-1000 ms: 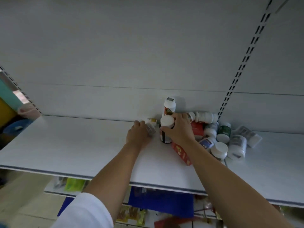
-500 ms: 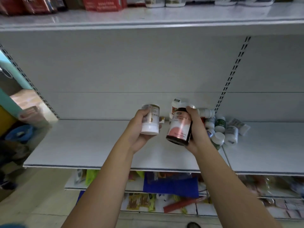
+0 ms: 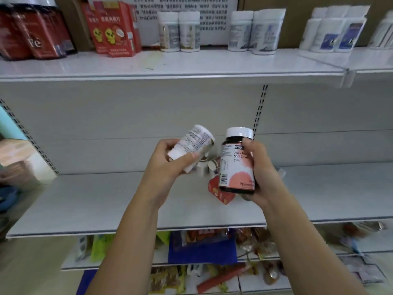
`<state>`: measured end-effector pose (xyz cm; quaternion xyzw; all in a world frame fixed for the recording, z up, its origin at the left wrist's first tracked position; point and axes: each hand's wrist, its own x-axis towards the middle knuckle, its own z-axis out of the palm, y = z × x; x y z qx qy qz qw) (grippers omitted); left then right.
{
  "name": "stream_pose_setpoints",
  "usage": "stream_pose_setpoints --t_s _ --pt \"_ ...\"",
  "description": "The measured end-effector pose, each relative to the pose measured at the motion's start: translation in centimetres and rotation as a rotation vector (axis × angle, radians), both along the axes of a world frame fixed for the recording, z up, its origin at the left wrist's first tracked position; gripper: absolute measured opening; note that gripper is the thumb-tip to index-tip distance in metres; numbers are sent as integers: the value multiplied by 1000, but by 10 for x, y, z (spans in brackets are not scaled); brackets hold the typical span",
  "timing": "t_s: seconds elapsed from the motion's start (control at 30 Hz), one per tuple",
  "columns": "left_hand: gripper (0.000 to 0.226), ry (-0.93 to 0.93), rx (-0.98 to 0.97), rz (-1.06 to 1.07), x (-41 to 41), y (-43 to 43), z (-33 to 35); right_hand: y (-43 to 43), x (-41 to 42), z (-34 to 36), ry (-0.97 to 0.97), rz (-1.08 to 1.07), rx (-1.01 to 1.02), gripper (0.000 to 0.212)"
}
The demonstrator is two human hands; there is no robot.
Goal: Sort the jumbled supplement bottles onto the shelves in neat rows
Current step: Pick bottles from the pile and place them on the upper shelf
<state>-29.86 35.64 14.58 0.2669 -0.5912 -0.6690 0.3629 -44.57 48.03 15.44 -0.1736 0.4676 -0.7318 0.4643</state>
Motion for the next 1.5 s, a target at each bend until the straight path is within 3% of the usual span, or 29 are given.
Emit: stream_pose_setpoints --t_s 0.13,0.23,0.33,0.5,0.6,0.73,0.83,0.97,1.13,1.23,1.4,1.5 --pt "53 117 -99 66 0 20 15 25 -10 19 52 17 -115 42" --pt "53 329 16 -38 -7 36 23 37 -12 32 56 26 -191 45" --pt "59 422 93 -86 -12 47 35 46 -13 46 89 13 -214 55" --pt "60 371 4 -5 -13 60 65 51 -16 66 232 -11 -141 49" --pt "42 332 -61 -12 -10 61 87 48 -14 80 316 -2 -155 49" --pt "43 268 -139 26 -8 51 123 42 -13 107 439 29 -207 69" --pt "36 235 -245 43 -5 34 152 32 -15 134 500 20 -291 52" --pt "52 116 -471 79 0 -5 192 7 -18 173 578 -19 -379 36" --pt "67 -163 -567 78 -9 -62 230 -49 -23 205 671 -62 -331 44" --pt "74 -342 -607 87 -24 -95 236 -86 -30 213 729 -68 -257 37" --pt "37 -581 -837 104 -48 -138 242 -133 -42 224 783 -66 -170 42" --pt "29 -723 -963 125 -62 -152 244 -149 -51 219 809 -112 -126 42"
